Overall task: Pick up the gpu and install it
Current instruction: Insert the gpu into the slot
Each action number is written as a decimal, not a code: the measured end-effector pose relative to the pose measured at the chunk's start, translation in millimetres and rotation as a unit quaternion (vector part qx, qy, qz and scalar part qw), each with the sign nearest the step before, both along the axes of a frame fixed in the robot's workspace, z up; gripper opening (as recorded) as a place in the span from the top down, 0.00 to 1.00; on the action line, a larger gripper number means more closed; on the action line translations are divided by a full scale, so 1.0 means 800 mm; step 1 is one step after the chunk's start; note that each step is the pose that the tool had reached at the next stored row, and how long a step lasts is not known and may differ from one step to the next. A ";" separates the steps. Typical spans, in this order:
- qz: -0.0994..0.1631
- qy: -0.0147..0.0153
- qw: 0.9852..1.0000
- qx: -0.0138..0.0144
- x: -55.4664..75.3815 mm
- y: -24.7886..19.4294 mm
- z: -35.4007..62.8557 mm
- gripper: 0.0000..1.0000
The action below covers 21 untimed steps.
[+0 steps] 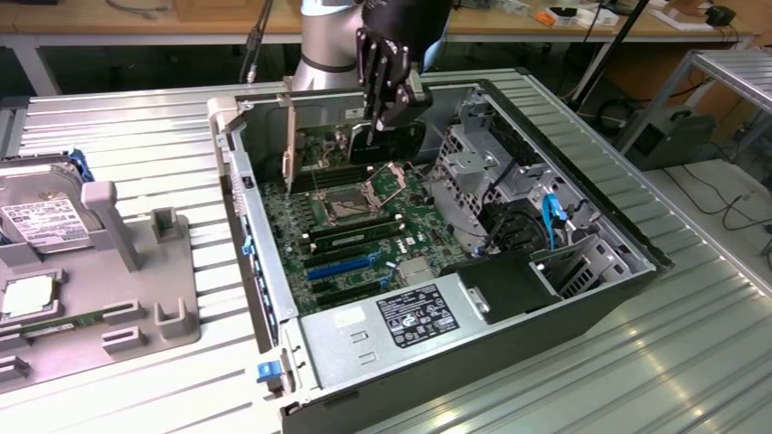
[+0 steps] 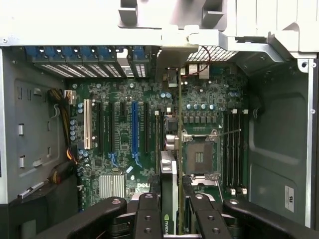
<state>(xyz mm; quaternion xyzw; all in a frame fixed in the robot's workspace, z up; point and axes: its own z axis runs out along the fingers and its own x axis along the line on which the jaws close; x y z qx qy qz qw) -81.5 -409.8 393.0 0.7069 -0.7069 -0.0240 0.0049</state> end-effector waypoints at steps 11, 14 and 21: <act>0.000 0.000 1.000 0.000 0.000 0.0000 -0.019 0.73; 0.000 0.000 1.000 0.000 0.000 0.0000 -0.027 0.73; 0.000 0.000 1.000 0.000 0.000 0.0000 -0.027 0.73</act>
